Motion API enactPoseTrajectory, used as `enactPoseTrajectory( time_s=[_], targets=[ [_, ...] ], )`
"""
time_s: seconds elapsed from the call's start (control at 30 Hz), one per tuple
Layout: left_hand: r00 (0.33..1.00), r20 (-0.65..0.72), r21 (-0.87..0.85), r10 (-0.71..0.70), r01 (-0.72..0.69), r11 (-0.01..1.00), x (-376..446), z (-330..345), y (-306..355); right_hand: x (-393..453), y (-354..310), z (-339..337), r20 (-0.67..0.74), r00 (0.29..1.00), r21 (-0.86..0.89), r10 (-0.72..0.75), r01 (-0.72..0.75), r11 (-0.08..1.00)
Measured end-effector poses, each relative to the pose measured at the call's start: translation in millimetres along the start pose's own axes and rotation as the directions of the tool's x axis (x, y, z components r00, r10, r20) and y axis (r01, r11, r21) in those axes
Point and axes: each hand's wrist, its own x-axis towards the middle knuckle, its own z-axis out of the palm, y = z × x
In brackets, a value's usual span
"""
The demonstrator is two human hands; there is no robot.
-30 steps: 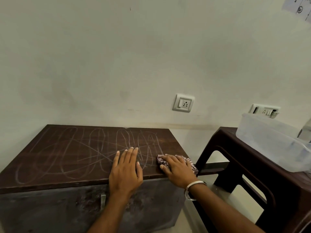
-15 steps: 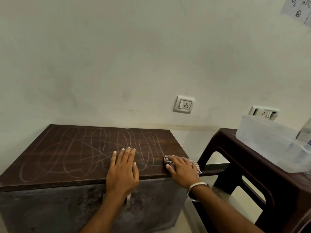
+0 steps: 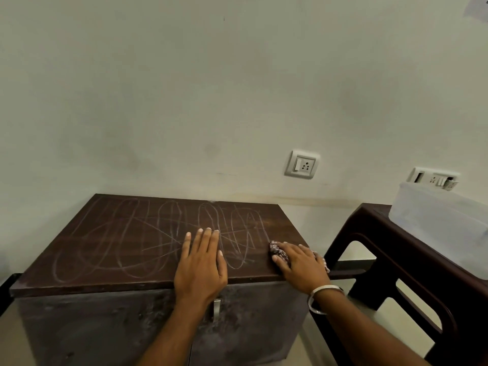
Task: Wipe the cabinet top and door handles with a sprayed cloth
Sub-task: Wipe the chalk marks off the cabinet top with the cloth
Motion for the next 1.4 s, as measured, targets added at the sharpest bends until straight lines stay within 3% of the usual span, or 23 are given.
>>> enactPoseTrajectory(
  time_s=[0.2, 0.4, 0.53, 0.8, 0.93, 1.2, 1.4],
  targets=[
    [1.0, 0.006, 0.023, 0.012, -0.012, 1.0, 0, 3, 3, 9, -15, 8, -0.01, 1.0, -0.008, 0.026, -0.026, 1.0],
    [1.0, -0.008, 0.019, 0.003, -0.003, 1.0, 0, 0, 5, 16, -59, 19, -0.003, 0.988, 0.013, -0.154, 0.154, 0.988],
    [1.0, -0.018, 0.017, 0.005, -0.004, 1.0, -1, -1, 4, 19, -53, 19, -0.008, 0.98, 0.021, -0.2, 0.2, 0.98],
    [1.0, -0.02, 0.02, -0.007, 0.008, 1.0, -1, 0, 4, 34, 5, 7, -0.02, 1.0, -0.025, -0.001, 0.0, 1.0],
    [1.0, -0.029, 0.023, -0.004, 0.004, 1.0, 0, 1, 4, 39, -3, 11, -0.019, 1.0, -0.016, 0.024, -0.024, 1.0],
    [1.0, -0.024, 0.021, -0.016, 0.017, 1.0, -1, -1, 6, 42, -62, 25, 0.004, 0.987, 0.006, -0.16, 0.16, 0.987],
    [1.0, -0.029, 0.014, -0.007, 0.007, 1.0, -1, -1, 4, 45, -46, 19, 0.015, 0.981, 0.0, -0.191, 0.191, 0.982]
  ],
)
